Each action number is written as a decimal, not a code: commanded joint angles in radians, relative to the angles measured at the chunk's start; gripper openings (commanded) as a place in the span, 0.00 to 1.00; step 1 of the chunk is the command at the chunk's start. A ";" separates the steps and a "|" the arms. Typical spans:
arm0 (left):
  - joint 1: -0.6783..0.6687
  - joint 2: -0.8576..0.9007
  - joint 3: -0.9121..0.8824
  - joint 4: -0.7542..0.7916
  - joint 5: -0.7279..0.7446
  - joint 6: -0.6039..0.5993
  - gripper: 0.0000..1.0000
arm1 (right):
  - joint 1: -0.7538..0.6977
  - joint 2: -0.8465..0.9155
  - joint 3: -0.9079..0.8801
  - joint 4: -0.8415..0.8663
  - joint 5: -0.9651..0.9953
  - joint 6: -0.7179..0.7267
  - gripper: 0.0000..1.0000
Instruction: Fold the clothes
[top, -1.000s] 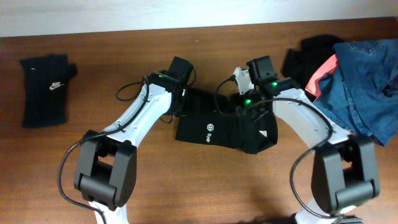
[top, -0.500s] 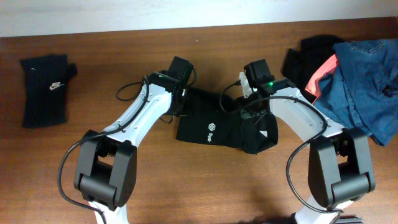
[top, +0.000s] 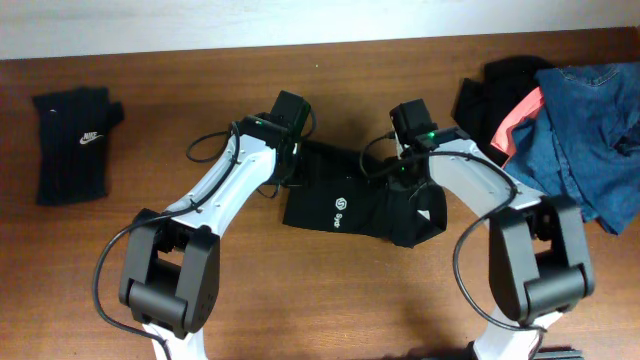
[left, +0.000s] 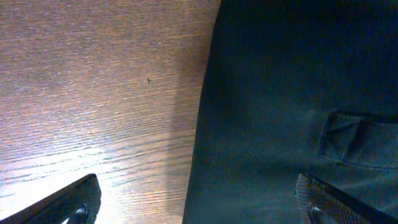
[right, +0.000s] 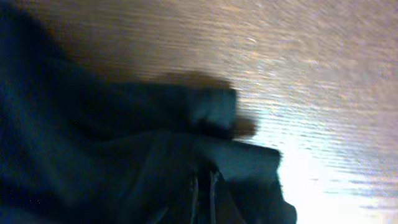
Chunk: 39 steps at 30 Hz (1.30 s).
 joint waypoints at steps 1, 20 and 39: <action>0.000 -0.024 -0.008 -0.003 -0.010 0.012 0.99 | -0.008 -0.011 0.006 -0.019 0.100 0.048 0.04; 0.000 -0.024 -0.008 -0.003 -0.009 0.012 0.99 | 0.084 -0.394 0.103 -0.304 -0.146 0.124 0.04; 0.000 -0.024 -0.008 -0.003 -0.010 0.012 0.99 | 0.126 -0.113 -0.359 0.185 -0.260 0.203 0.04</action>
